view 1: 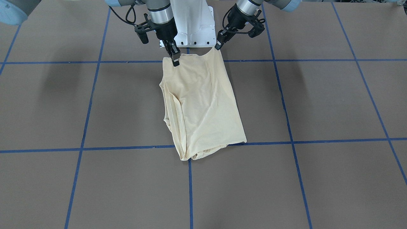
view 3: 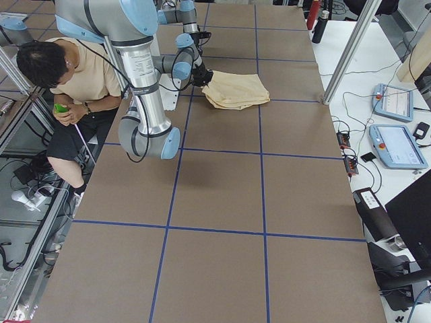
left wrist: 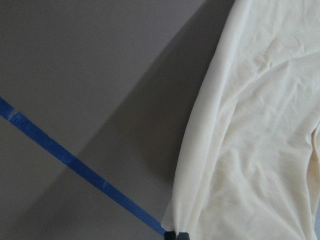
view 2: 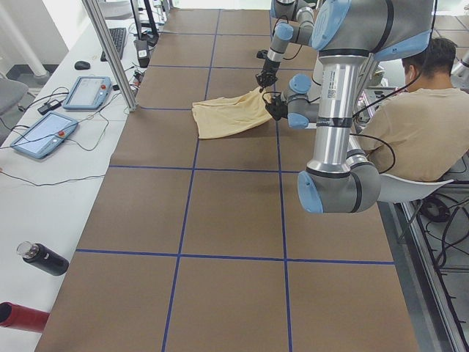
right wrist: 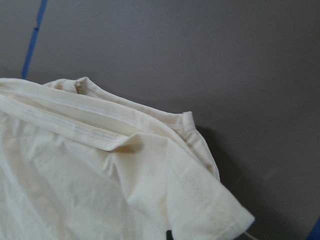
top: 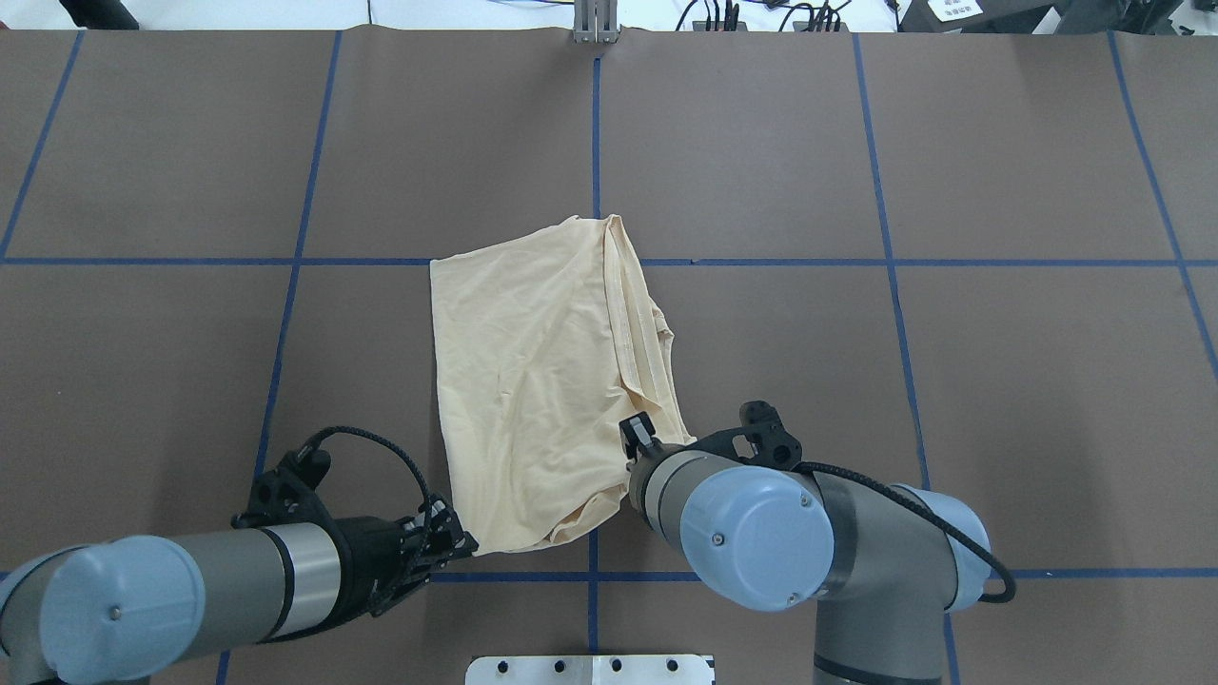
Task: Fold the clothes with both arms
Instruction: 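Lift the near edge with both grippers and fold it toward the far edge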
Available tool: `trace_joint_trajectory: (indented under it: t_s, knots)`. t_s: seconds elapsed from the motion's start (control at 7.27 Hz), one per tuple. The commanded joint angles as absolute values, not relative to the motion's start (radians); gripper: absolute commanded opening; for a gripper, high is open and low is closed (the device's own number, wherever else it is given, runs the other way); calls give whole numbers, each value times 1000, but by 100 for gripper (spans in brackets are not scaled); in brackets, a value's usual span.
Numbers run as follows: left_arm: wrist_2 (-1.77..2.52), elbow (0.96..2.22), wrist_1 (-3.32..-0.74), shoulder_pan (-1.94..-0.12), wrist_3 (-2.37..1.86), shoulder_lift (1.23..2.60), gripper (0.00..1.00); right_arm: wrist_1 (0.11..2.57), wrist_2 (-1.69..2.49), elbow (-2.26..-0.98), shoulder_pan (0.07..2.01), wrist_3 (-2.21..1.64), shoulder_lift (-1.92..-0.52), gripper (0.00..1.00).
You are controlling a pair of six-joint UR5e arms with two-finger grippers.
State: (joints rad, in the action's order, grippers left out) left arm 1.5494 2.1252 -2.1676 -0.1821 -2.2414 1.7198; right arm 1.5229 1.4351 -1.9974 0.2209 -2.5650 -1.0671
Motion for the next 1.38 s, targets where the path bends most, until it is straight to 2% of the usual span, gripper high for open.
trace_joint_trajectory:
  t_s: [0.0,0.28,0.69,0.96,1.1,1.24]
  knots:
    - [1634,2134,-2154,-340,-2113,1736,0,1528,1437,-1959,322,-2466,-1011,0]
    - [1745,1992,-2155,-528,-2011,1833,0,1526,1517,-1779,432,-2383,-880,0]
    - [1749,1789,-2171,-655,-1959,1948,0,1478,1615,-1530,521,-2231,-741,0]
    - [1747,1592,-2266,-714,-1936,2020,0,1300,1754,-1217,639,-2104,-616,0]
    - [1743,1448,-2367,-732,-1883,2057,58,1175,1761,-1045,679,-1960,-562,97]
    - [1741,1395,-2403,-761,-1814,2069,73,1092,1764,-913,705,-1863,-498,100]
